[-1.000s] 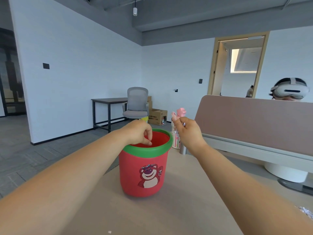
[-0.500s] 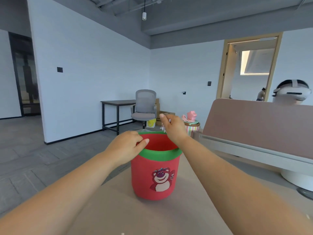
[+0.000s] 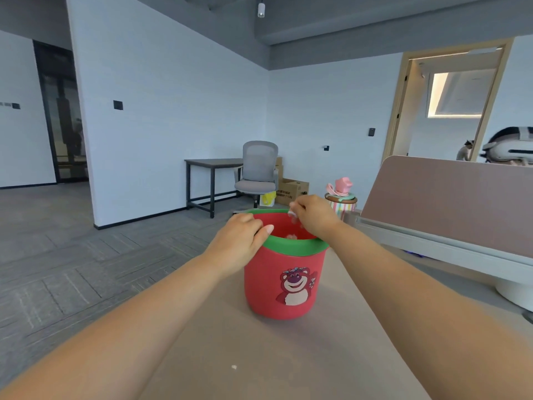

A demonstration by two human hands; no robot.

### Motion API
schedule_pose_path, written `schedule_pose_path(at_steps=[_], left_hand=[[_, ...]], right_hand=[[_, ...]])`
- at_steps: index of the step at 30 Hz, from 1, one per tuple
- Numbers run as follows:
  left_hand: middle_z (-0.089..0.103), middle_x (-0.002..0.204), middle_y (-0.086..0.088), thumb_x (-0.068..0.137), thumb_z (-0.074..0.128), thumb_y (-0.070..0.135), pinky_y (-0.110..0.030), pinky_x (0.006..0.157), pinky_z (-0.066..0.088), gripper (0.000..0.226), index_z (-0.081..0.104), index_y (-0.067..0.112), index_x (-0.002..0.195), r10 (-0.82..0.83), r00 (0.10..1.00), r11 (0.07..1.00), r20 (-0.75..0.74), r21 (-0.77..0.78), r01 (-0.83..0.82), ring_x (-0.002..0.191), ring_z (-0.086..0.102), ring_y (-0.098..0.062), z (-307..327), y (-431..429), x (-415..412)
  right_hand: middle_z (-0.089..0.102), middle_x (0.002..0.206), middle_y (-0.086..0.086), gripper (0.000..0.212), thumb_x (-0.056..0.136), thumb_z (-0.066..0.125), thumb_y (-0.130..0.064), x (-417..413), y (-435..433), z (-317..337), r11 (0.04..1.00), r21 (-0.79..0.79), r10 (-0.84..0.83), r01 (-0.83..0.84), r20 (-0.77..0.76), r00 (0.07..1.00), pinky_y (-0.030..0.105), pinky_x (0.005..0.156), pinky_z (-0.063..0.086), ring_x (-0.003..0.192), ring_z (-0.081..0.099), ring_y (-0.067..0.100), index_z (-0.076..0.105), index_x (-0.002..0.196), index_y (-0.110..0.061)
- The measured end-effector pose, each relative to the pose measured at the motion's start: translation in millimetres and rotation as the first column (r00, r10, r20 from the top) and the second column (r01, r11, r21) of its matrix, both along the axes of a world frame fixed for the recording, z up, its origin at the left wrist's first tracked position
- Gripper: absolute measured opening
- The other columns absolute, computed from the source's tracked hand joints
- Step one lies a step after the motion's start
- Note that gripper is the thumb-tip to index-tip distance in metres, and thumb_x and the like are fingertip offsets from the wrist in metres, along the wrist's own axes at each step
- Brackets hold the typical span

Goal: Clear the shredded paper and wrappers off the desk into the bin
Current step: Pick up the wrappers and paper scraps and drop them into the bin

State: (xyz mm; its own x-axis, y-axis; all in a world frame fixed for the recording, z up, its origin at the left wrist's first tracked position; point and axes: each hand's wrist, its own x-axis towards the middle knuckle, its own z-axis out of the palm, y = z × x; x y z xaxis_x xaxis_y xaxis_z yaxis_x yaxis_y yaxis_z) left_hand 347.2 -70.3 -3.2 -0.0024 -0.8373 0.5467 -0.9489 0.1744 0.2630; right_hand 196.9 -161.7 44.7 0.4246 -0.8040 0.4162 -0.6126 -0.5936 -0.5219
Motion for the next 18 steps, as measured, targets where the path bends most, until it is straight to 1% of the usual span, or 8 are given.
schedule_pose_path(at_steps=[2,3,5,7,9,13,16,18], left_hand=[[0.049,0.084,-0.003,0.097,0.03,0.039,-0.034,0.083,0.041,0.042,0.052,0.012,0.074,0.009,1.0,1.0,-0.008,0.011,-0.008,0.089,0.045,-0.018,-0.5,-1.1,-1.1],[0.048,0.083,-0.002,0.097,0.03,0.039,-0.032,0.081,0.04,0.041,0.05,0.013,0.074,0.013,1.0,1.0,-0.005,0.008,-0.013,0.087,0.044,-0.017,0.9,2.4,-1.8],[0.046,0.082,-0.002,0.097,0.03,0.038,-0.032,0.08,0.038,0.038,0.047,0.014,0.073,0.01,1.0,1.0,-0.007,0.011,-0.01,0.085,0.042,-0.016,2.8,4.4,-3.3],[0.046,0.082,-0.002,0.097,0.031,0.038,-0.034,0.08,0.04,0.039,0.046,0.014,0.072,0.004,1.0,1.0,-0.015,0.012,-0.004,0.085,0.043,-0.016,4.1,3.4,-4.2],[0.048,0.084,-0.003,0.097,0.03,0.039,-0.036,0.081,0.042,0.04,0.049,0.012,0.073,0.008,1.0,1.0,-0.027,0.021,-0.007,0.087,0.046,-0.018,4.2,3.6,-4.3],[0.055,0.094,-0.007,0.097,0.029,0.04,-0.041,0.086,0.044,0.046,0.056,0.007,0.081,0.017,0.999,0.999,-0.032,0.049,-0.015,0.096,0.051,-0.02,4.1,6.6,-5.3],[0.056,0.099,-0.008,0.097,0.028,0.041,-0.04,0.088,0.044,0.048,0.058,0.006,0.084,0.031,0.999,0.997,-0.032,0.073,-0.028,0.1,0.051,-0.021,5.3,7.9,-6.3],[0.057,0.106,-0.01,0.098,0.028,0.04,-0.041,0.092,0.043,0.047,0.058,0.006,0.087,0.032,0.999,0.996,-0.035,0.082,-0.029,0.109,0.05,-0.023,6.3,8.9,-7.0]], right_hand=[[0.067,0.081,0.004,0.018,0.087,0.058,-0.017,-1.5,-3.6,-5.3,1.0,-0.014,0.0,0.001,0.014,1.0,0.024,0.063,0.042,0.068,0.054,0.013,0.064,0.074,-0.008],[0.062,0.072,-0.003,0.018,0.083,0.064,-0.015,-2.6,-0.5,-5.0,1.0,-0.022,-0.002,0.002,0.026,1.0,0.021,0.061,0.041,0.064,0.051,0.008,0.06,0.066,-0.015],[0.053,0.065,-0.01,0.028,0.078,0.07,-0.011,-5.0,3.4,-4.1,1.0,-0.004,0.004,-0.004,0.048,0.999,0.016,0.055,0.037,0.061,0.047,0.002,0.053,0.059,-0.023],[0.053,0.064,-0.011,0.026,0.076,0.072,-0.013,-7.1,4.2,-3.6,1.0,0.004,0.009,-0.009,0.048,0.999,0.015,0.053,0.035,0.062,0.048,0.003,0.055,0.059,-0.022],[0.055,0.061,-0.01,0.019,0.079,0.07,-0.024,-9.7,7.2,-4.1,1.0,-0.013,0.009,-0.008,0.056,0.998,0.017,0.053,0.037,0.06,0.049,0.005,0.059,0.066,-0.016],[0.055,0.055,-0.001,0.04,0.084,0.059,-0.043,-11.4,11.7,-4.5,0.998,-0.049,-0.028,0.03,0.048,0.998,0.03,0.061,0.045,0.056,0.052,0.016,0.062,0.071,-0.005],[0.053,0.061,-0.003,0.037,0.082,0.062,-0.044,-10.0,9.0,-6.2,0.999,-0.031,-0.043,0.044,0.027,0.999,0.033,0.063,0.043,0.064,0.051,0.019,0.051,0.058,-0.018],[0.062,0.071,0.001,0.034,0.082,0.061,-0.045,-9.3,8.3,-7.0,0.999,-0.003,-0.037,0.037,0.033,0.999,0.036,0.069,0.048,0.073,0.058,0.023,0.054,0.062,-0.018]])
